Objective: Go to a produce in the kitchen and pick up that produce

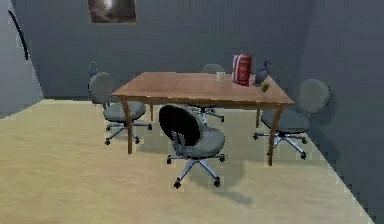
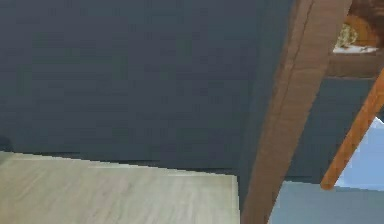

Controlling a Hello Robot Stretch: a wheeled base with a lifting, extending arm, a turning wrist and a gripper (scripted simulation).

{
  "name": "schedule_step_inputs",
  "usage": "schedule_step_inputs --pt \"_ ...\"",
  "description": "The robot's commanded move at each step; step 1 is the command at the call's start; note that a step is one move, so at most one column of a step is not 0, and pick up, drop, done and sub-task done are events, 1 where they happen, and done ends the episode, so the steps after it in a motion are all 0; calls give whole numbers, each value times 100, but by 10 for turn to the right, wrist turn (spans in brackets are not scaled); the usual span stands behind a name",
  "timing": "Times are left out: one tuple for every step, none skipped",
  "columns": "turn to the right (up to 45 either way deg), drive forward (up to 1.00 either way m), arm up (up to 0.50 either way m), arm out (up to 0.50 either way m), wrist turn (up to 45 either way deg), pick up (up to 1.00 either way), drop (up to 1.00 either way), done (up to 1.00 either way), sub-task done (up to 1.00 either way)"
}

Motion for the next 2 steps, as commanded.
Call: schedule_step_inputs --pt "0 5 0 0 0 0 0 0 0" --pt "300 0 0 0 0 0 0 0 0"
